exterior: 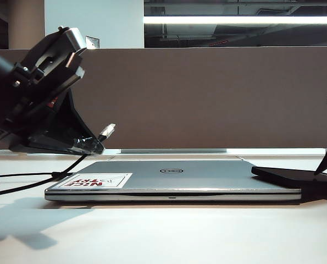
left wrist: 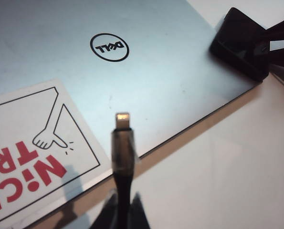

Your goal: Pick up the charging cable and the phone, plug the charging cable into the charging port on the phone, and finally place them back on the table.

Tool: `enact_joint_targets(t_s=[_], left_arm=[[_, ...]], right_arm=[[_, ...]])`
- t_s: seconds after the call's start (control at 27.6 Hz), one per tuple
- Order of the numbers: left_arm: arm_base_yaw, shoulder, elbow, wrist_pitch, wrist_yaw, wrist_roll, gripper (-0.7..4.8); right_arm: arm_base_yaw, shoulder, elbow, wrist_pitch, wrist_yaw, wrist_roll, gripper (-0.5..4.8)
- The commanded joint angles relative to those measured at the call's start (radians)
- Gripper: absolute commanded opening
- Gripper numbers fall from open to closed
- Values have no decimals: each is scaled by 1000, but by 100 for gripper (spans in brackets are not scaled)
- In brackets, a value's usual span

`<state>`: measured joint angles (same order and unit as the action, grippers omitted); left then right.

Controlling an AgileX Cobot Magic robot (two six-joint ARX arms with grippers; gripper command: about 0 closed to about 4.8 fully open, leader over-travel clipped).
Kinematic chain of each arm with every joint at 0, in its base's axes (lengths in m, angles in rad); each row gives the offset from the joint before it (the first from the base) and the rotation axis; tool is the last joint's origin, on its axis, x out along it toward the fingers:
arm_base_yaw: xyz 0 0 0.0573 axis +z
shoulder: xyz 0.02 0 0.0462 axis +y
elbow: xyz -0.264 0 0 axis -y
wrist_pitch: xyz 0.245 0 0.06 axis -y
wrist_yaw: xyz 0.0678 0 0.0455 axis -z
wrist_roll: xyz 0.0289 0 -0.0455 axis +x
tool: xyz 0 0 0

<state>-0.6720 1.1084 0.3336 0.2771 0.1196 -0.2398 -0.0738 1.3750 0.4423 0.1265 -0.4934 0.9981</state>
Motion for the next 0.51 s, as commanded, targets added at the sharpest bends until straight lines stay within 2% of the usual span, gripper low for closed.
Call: enact_joint_targets(t_s=[0.04, 0.33, 0.44, 0.51], left_arm=[[-1, -3, 2, 16, 0, 4, -6], [-1, -3, 2, 16, 0, 4, -6], [-1, -3, 2, 16, 0, 4, -6], [-1, -3, 2, 16, 0, 4, -6]], right_arm=[[0, -1, 2, 5, 2, -4, 197], [0, -1, 2, 5, 2, -5, 196], [0, -1, 2, 5, 2, -5, 142], [0, -1, 2, 5, 2, -5, 142]])
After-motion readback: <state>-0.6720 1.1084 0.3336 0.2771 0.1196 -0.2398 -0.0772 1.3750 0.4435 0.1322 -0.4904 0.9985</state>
